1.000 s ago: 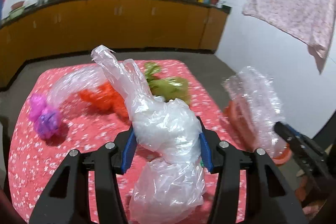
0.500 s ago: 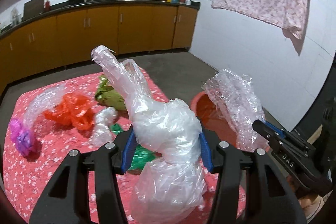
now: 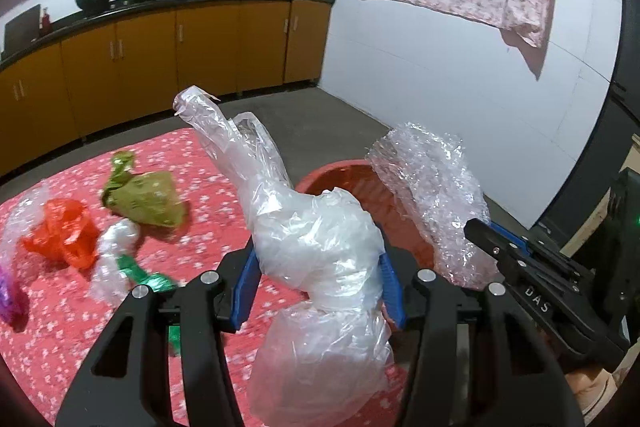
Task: Collect trash
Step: 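Carry the clear bag and bubble wrap toward the orange basket with both tools, then open the left tool over the basket while the right tool lowers and releases bubble wrap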
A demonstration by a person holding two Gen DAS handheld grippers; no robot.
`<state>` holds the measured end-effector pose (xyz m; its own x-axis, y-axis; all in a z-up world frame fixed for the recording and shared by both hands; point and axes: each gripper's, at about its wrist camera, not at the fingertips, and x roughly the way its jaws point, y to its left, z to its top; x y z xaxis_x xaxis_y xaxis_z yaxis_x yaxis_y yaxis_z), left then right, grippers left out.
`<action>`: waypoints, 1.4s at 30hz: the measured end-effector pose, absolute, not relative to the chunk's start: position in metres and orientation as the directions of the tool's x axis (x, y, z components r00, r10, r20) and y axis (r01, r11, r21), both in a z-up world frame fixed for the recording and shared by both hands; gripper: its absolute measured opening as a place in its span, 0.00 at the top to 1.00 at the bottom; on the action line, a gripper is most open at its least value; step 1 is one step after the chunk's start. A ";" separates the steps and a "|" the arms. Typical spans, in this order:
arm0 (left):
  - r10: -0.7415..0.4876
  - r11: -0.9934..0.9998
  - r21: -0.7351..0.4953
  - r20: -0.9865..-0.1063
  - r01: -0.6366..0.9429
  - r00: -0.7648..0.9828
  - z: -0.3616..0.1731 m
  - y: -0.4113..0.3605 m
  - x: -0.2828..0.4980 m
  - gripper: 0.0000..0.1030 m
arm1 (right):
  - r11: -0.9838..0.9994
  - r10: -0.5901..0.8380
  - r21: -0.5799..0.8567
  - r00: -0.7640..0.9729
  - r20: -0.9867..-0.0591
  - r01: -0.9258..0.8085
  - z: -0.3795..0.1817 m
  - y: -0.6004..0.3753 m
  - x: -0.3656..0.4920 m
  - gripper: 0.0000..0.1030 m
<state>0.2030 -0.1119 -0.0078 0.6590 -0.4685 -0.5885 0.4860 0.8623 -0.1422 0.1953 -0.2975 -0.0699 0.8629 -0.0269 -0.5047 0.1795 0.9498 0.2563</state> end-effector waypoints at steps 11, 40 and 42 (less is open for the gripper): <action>-0.512 0.825 -0.147 -0.603 0.546 0.612 -0.020 -0.153 0.217 0.50 | 0.938 -0.052 0.271 0.857 -0.512 0.218 -0.081 -0.321 0.206 0.84; -0.501 0.839 -0.197 -0.643 0.508 0.579 -0.048 -0.171 0.245 0.25 | 0.901 -0.090 0.321 0.849 -0.520 0.292 -0.104 -0.358 0.214 0.47; -0.481 0.856 -0.187 -0.633 0.483 0.607 -0.047 -0.161 0.241 0.19 | 0.891 -0.162 0.297 0.852 -0.497 0.342 -0.101 -0.358 0.203 0.15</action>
